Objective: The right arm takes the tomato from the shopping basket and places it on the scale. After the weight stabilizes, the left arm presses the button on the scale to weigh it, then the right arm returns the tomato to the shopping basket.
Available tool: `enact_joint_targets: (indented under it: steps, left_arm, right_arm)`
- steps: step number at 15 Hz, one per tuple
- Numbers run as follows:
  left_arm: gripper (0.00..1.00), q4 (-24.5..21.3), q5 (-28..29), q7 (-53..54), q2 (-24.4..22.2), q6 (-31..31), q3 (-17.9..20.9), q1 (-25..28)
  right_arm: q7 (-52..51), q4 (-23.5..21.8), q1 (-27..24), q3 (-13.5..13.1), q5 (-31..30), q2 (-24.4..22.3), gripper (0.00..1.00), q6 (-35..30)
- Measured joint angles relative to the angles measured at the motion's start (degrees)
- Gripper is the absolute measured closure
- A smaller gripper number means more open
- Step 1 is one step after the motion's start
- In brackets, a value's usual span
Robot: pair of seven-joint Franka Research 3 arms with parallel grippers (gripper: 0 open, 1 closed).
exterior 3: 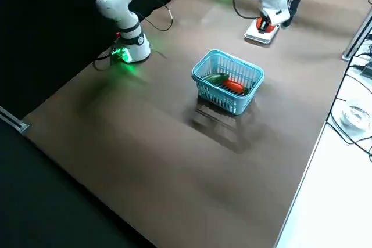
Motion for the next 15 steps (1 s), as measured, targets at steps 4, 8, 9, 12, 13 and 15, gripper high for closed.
enact_joint_targets:
  steps: [4, 8, 9, 12, 13, 15]
  left_arm:
    - [0.00, 0.0, 0.0, 0.0, 0.0, -0.1, -0.1, 0.0]
    - [0.00, 0.0, 0.0, 0.0, 0.0, -0.1, -0.1, 0.0]
    - [0.00, 0.0, 0.0, 0.0, 0.0, -0.1, -0.1, 0.0]
    - [0.00, 0.0, 0.0, 0.0, 0.0, -0.1, -0.1, 0.0]
    - [0.00, 0.0, 0.0, 0.0, 0.0, -0.2, -0.1, 0.0]
    - [0.00, 0.0, 0.0, 0.0, 0.0, -0.2, -0.1, -0.1]
  right_arm:
    - [3.6, -0.2, -0.2, -4.0, -10.9, -5.3, 0.33, -7.0]
    - [4.4, -0.5, -0.4, -7.0, -21.8, -8.4, 0.33, -11.4]
    - [4.5, -1.0, -0.6, -7.5, -24.2, -8.8, 0.33, -11.4]
    - [4.7, -2.2, -1.2, -7.9, -32.1, -8.8, 0.33, -11.1]
    - [4.9, -3.1, -1.7, -7.9, -34.2, -8.2, 0.33, -9.5]
    - [4.9, -3.6, -2.3, -7.9, -34.7, -6.3, 0.33, -6.6]
